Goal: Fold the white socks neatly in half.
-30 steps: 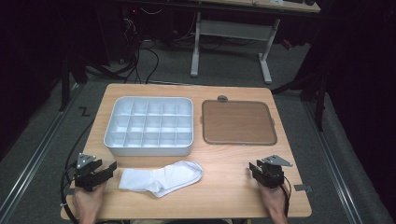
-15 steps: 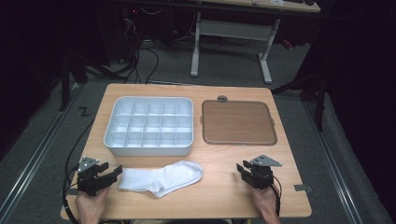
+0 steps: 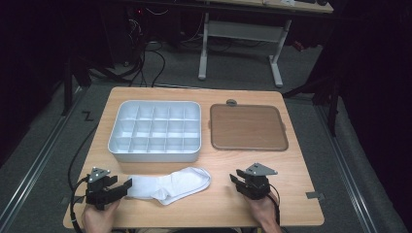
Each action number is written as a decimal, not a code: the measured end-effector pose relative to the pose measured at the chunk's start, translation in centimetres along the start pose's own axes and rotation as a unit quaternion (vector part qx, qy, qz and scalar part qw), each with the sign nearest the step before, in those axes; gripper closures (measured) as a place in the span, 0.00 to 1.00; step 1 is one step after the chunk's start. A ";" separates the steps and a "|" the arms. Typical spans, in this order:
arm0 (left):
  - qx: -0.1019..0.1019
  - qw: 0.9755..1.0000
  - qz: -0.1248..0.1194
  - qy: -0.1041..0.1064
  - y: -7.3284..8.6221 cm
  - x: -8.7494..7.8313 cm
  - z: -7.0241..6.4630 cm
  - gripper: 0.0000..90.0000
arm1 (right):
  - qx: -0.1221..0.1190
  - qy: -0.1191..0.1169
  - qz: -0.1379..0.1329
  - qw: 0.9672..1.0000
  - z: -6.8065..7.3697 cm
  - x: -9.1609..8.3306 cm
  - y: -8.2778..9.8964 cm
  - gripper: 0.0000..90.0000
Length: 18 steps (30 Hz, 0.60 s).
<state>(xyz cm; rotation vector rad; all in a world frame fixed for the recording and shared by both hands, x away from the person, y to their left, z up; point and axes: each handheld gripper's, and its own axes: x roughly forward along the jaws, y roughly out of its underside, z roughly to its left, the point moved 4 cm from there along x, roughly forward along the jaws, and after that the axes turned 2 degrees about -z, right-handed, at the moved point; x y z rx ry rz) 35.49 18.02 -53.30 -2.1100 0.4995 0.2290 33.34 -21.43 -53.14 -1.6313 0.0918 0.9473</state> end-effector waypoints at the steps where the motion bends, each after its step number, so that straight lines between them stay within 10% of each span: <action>1: 0.002 1.000 0.001 0.000 0.1 -0.1 -0.2 0.42 | -0.002 -0.003 0.000 1.000 0.3 0.1 -0.1 0.73; 18: 0.007 0.999 0.027 -0.018 1.7 0.0 -1.0 0.44 | -0.030 -0.050 0.000 0.998 3.9 1.8 -1.6 0.70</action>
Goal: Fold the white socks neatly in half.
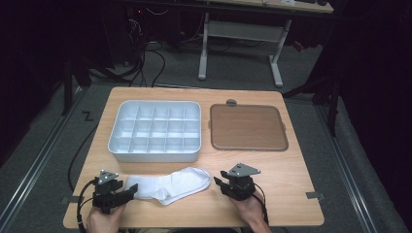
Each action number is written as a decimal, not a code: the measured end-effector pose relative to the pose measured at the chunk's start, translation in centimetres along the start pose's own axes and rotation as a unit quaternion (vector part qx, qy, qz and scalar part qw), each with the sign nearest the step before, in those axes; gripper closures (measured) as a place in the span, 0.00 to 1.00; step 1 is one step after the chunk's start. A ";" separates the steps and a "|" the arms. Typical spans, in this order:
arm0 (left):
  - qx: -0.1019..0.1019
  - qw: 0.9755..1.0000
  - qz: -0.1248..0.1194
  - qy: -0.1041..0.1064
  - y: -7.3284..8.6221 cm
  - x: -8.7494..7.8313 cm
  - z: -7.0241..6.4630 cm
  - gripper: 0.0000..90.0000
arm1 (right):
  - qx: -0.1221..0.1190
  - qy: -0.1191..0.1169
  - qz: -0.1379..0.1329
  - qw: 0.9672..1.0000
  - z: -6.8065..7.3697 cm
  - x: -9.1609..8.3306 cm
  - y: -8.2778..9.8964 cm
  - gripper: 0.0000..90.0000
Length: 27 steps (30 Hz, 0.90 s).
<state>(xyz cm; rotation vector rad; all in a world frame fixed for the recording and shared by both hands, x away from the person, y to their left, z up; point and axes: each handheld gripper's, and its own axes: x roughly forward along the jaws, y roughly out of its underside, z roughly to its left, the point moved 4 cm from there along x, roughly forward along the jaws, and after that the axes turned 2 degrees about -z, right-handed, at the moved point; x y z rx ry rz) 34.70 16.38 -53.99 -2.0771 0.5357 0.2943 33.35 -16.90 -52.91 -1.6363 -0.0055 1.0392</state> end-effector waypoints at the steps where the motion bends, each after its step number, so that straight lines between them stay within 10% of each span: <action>1: -0.001 1.000 0.001 0.000 0.0 0.0 0.0 0.44 | -0.002 -0.002 -0.001 1.000 0.1 0.2 -0.1 0.70; 27: 0.050 0.999 0.013 0.005 1.9 0.3 -0.9 0.59 | 0.005 -0.040 0.039 0.998 1.3 4.2 -1.0 0.76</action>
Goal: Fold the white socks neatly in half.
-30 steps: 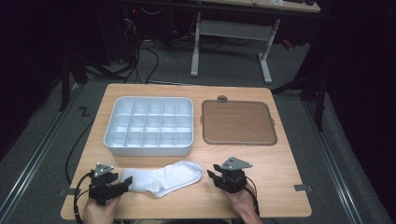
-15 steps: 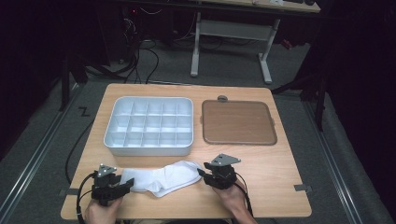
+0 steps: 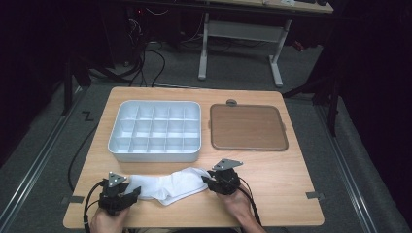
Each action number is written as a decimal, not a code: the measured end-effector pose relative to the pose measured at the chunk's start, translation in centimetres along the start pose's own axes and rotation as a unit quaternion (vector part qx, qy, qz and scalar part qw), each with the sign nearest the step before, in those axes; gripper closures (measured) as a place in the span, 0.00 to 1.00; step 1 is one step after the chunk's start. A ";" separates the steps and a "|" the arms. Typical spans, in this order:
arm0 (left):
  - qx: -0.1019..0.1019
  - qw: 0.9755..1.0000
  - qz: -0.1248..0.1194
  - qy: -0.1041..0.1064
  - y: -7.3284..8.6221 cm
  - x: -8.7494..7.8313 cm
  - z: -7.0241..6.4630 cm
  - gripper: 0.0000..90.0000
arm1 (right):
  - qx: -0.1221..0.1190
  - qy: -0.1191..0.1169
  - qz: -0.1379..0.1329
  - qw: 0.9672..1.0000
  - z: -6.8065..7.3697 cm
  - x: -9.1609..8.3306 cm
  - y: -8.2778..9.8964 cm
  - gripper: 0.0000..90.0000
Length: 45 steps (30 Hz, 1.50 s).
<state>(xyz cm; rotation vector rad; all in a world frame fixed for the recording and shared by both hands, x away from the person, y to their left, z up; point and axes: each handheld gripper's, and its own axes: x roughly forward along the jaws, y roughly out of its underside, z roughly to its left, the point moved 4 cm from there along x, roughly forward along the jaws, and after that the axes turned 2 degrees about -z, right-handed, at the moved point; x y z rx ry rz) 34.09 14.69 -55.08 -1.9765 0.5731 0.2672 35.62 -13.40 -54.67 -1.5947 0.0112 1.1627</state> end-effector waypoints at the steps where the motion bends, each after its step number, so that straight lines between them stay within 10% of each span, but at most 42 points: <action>1: 0.000 1.000 0.000 0.000 0.0 0.0 0.0 0.61 | 0.000 0.000 0.000 1.000 0.0 0.0 0.0 0.76; 15: -0.009 1.000 0.012 0.021 0.1 -0.1 -0.3 0.83 | -0.023 0.004 0.010 1.000 0.1 0.4 0.4 0.94; 45: -0.004 0.999 0.021 0.049 0.2 0.5 -2.2 0.85 | -0.010 0.013 -0.004 1.000 -1.3 -1.8 1.1 0.95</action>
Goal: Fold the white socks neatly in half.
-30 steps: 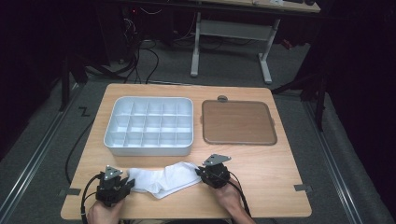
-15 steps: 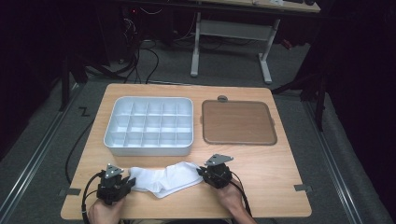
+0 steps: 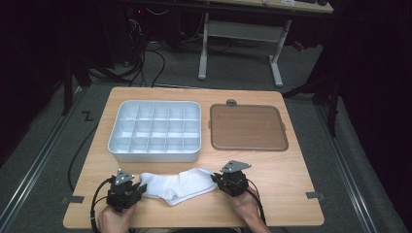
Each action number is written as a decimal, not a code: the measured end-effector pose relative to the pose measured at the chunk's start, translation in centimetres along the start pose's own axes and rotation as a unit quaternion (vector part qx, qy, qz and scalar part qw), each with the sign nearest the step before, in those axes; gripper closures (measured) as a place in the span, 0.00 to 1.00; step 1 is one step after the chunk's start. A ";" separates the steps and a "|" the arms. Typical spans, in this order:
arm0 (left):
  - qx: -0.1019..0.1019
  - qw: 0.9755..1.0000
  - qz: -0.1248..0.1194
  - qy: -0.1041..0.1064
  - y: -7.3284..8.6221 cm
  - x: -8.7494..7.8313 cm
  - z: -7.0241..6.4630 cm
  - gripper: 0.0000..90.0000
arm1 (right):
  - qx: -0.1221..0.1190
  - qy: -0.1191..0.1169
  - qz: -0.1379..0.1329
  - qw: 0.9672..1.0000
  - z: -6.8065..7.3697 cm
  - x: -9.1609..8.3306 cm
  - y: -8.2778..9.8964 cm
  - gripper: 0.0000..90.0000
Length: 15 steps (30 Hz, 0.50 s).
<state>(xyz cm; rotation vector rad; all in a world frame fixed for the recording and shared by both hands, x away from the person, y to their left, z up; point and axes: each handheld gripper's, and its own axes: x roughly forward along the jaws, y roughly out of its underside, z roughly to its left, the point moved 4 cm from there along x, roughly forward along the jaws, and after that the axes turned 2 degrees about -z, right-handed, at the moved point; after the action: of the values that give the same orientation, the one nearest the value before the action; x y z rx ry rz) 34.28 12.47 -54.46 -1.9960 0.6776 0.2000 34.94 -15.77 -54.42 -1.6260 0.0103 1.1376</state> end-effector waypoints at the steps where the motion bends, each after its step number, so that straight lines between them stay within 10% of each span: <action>1: 0.001 1.000 0.001 0.002 0.0 0.1 -0.2 0.85 | 0.000 0.000 0.000 1.000 0.0 0.0 0.0 0.95; 15: 0.009 0.999 0.012 0.032 0.2 1.6 -2.7 0.85 | 0.025 0.017 -0.002 1.000 -1.9 -1.8 1.4 0.95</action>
<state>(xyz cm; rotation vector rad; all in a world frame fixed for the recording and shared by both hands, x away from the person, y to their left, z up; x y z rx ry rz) 35.09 9.48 -53.91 -1.9843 0.7418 0.1432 34.49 -18.69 -54.39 -1.6007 0.0561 1.0987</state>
